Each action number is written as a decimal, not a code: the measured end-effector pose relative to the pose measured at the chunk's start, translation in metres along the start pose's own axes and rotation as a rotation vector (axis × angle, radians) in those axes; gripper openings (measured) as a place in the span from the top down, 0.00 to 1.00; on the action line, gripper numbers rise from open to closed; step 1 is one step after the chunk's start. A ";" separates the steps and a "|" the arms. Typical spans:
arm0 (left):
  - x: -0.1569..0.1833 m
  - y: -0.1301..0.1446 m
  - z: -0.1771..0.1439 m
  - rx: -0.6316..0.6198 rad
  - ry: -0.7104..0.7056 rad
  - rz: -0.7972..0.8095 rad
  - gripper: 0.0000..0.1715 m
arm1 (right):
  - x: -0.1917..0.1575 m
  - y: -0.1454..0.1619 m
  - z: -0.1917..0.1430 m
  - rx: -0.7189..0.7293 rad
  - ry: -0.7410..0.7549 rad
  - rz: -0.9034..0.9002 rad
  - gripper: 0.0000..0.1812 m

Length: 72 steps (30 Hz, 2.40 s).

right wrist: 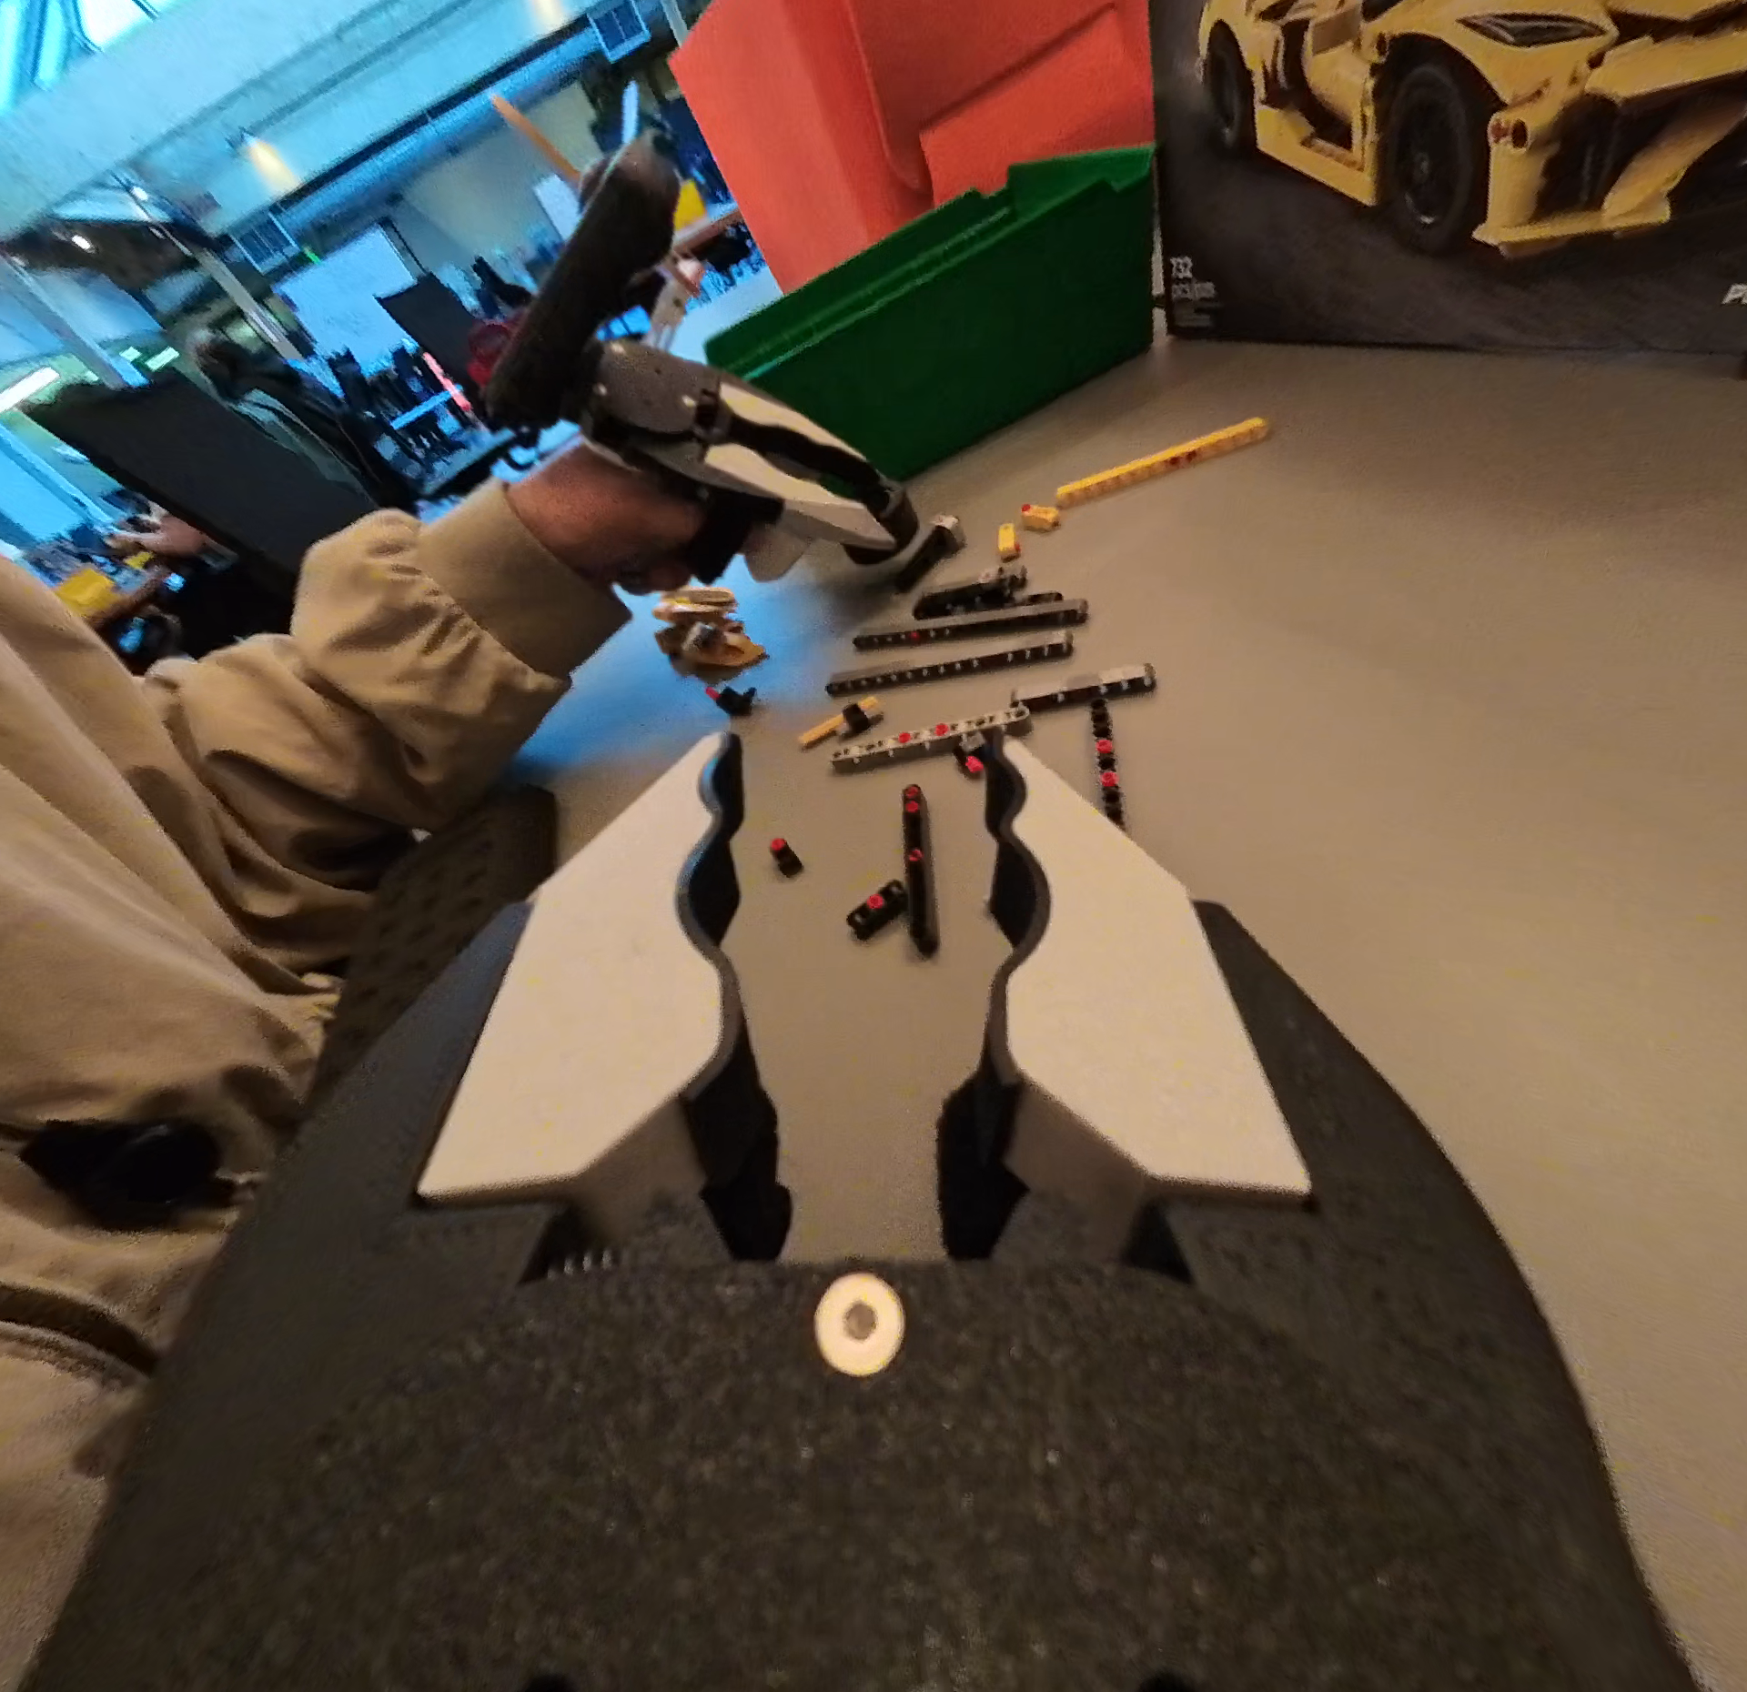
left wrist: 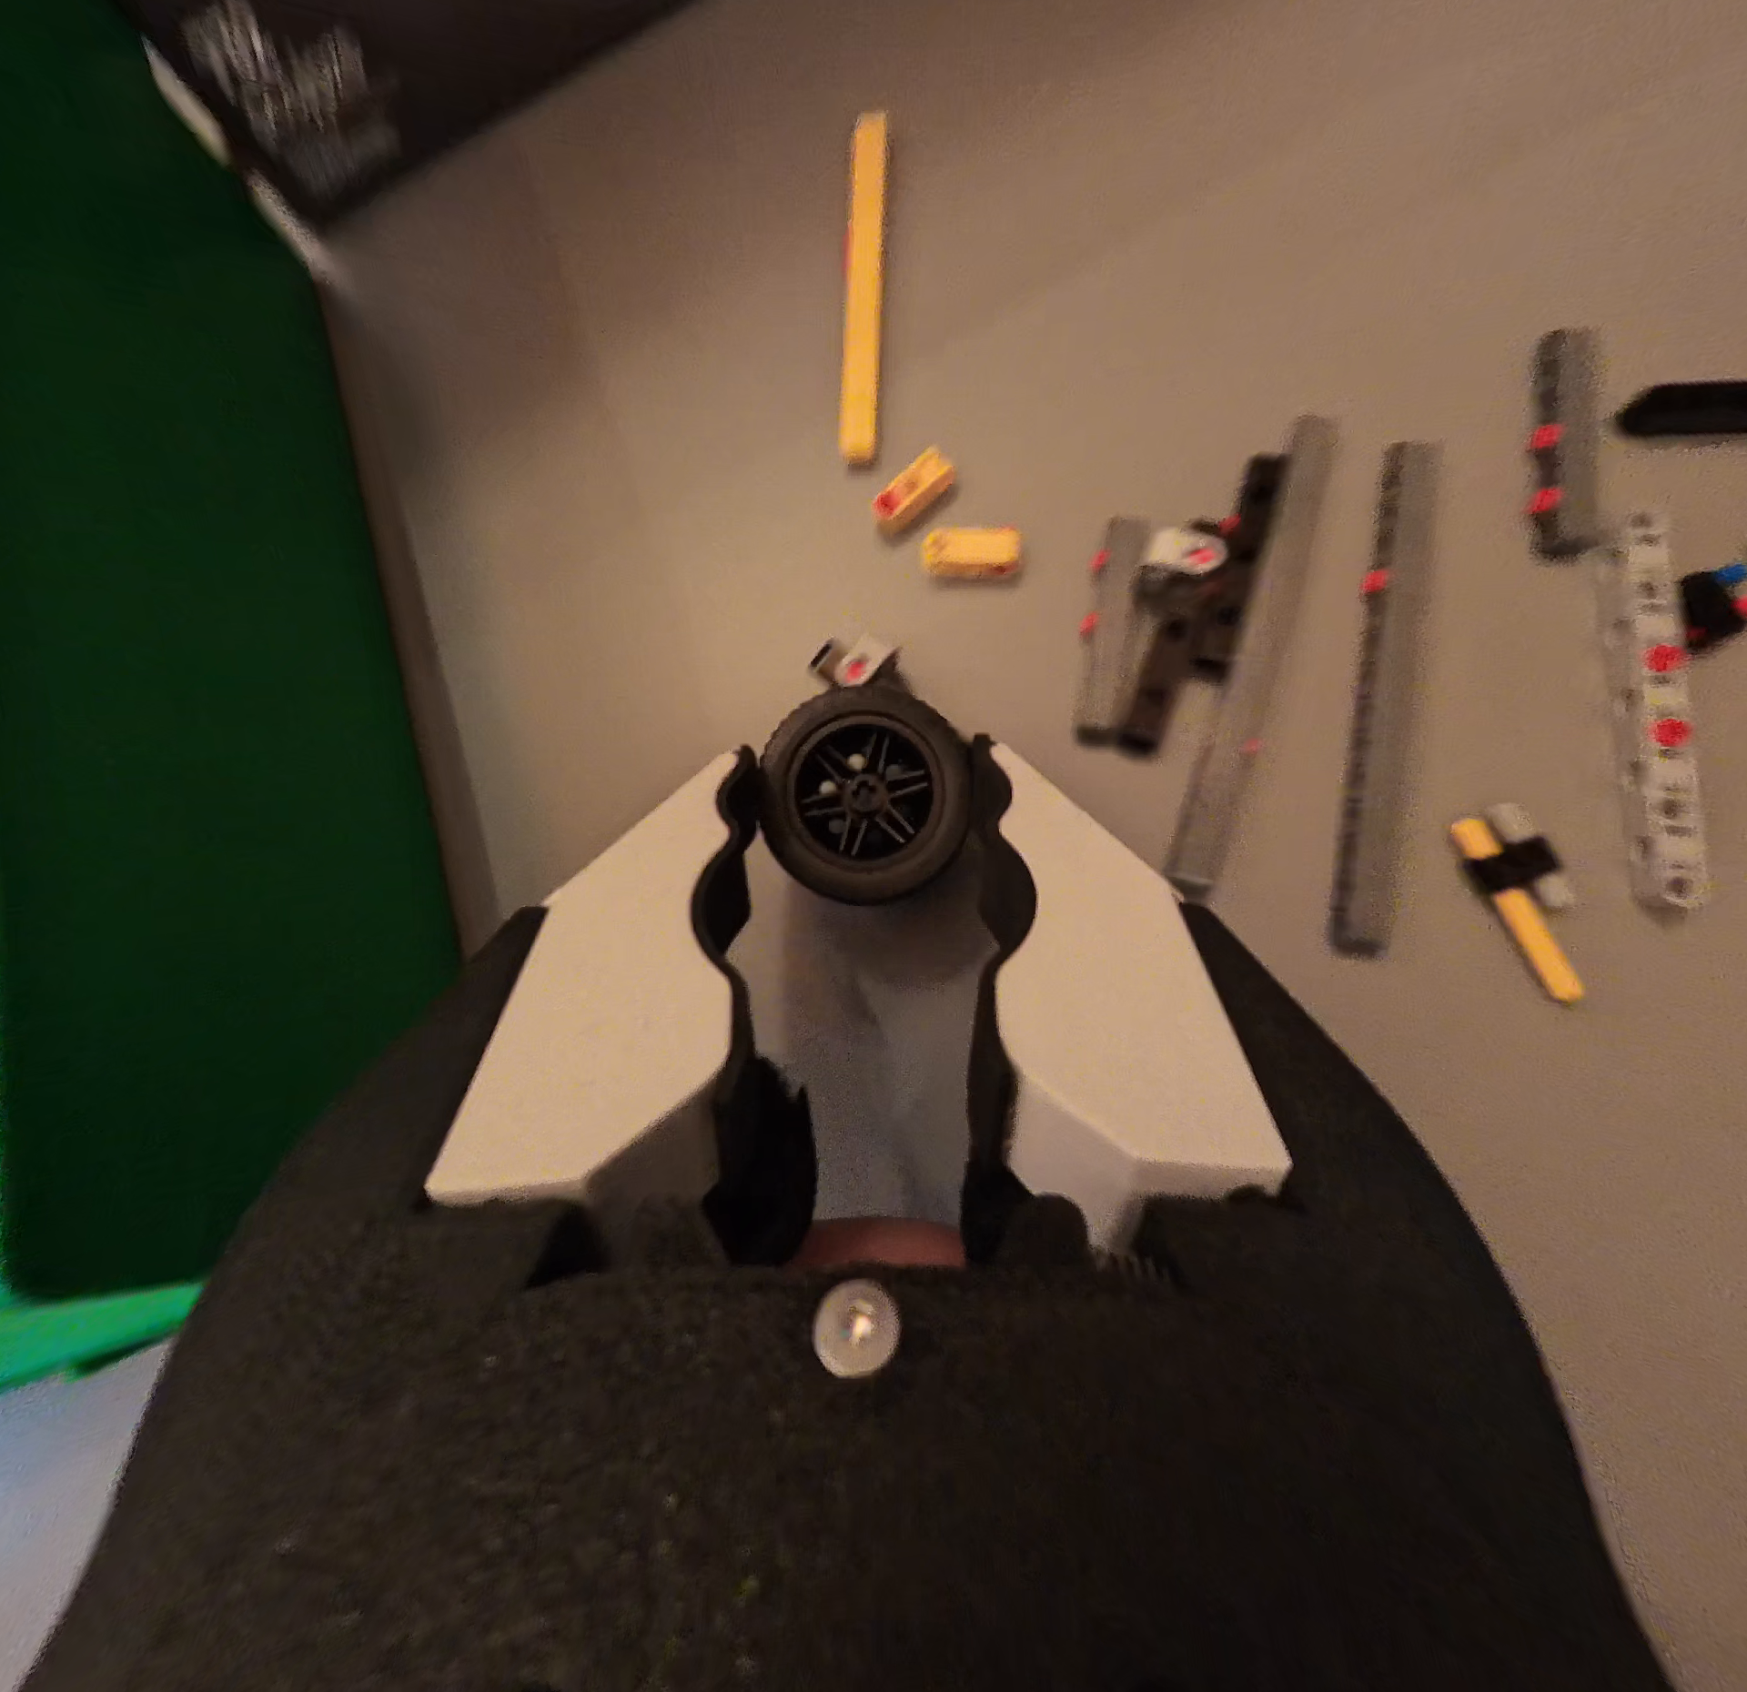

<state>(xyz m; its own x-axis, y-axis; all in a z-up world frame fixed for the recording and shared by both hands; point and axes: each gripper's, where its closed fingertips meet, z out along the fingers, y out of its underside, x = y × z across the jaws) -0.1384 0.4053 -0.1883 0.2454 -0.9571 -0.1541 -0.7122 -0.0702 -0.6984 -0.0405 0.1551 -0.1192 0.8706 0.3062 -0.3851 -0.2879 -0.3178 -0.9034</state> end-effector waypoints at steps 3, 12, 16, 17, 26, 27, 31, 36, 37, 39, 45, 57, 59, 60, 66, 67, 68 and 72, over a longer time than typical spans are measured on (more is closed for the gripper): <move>0.061 -0.042 -0.028 0.183 0.045 0.206 0.73 | -0.014 -0.010 0.003 0.048 -0.082 0.079 0.67; 0.270 -0.091 -0.081 0.535 0.258 0.643 0.73 | -0.046 0.001 0.012 0.050 -0.265 0.375 0.72; 0.300 -0.082 -0.087 0.539 0.387 0.541 0.73 | -0.038 0.022 -0.015 0.001 -0.150 0.351 0.87; 0.302 -0.080 -0.090 0.533 0.457 0.450 0.73 | -0.035 0.021 -0.025 0.043 -0.118 0.333 0.87; 0.317 -0.088 -0.135 0.570 1.173 -0.205 0.83 | -0.078 0.008 -0.049 0.190 -0.277 0.232 0.87; 0.317 -0.086 -0.134 0.578 1.160 -0.190 0.85 | -0.077 0.009 -0.048 0.187 -0.270 0.221 0.87; 0.317 -0.080 -0.125 0.587 1.069 -0.130 0.86 | -0.070 0.018 -0.047 0.140 -0.224 0.180 0.88; 0.315 -0.076 -0.108 0.598 0.850 -0.020 0.87 | -0.055 0.024 -0.044 0.116 -0.102 0.174 0.88; 0.314 -0.073 -0.099 0.582 0.765 0.042 0.88 | -0.049 0.029 -0.041 0.083 -0.025 0.138 0.88; 0.314 -0.074 -0.097 0.600 0.707 0.084 0.90 | -0.045 0.028 -0.042 0.096 0.016 0.111 0.88; 0.312 -0.072 -0.080 0.558 0.585 0.145 0.91 | -0.027 0.035 -0.039 0.048 0.213 0.048 0.88; 0.309 -0.075 -0.062 0.511 0.434 0.184 0.99 | -0.003 0.038 -0.045 0.010 0.428 0.015 0.88; 0.308 -0.075 -0.065 0.524 0.452 0.171 0.99 | -0.006 0.037 -0.045 0.033 0.381 0.044 0.88; 0.308 -0.074 -0.065 0.517 0.460 0.161 0.99 | -0.006 0.039 -0.044 0.031 0.364 0.065 0.88; 0.309 -0.072 -0.067 0.516 0.413 0.199 1.00 | -0.002 0.042 -0.044 -0.029 0.460 -0.025 0.88; 0.310 -0.072 -0.067 0.518 0.395 0.218 1.00 | 0.000 0.044 -0.045 -0.046 0.485 -0.042 0.88; 0.311 -0.073 -0.069 0.531 0.381 0.230 1.00 | 0.000 0.042 -0.046 -0.038 0.494 -0.049 0.88; 0.312 -0.072 -0.067 0.520 0.369 0.231 1.00 | 0.003 0.045 -0.046 -0.047 0.488 -0.025 0.88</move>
<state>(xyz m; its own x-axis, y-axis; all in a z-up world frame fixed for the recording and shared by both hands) -0.0550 0.0926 -0.1391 -0.1812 -0.9710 -0.1560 -0.2876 0.2040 -0.9358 -0.0325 0.1006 -0.1523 0.9657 -0.1382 -0.2200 -0.2559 -0.3595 -0.8974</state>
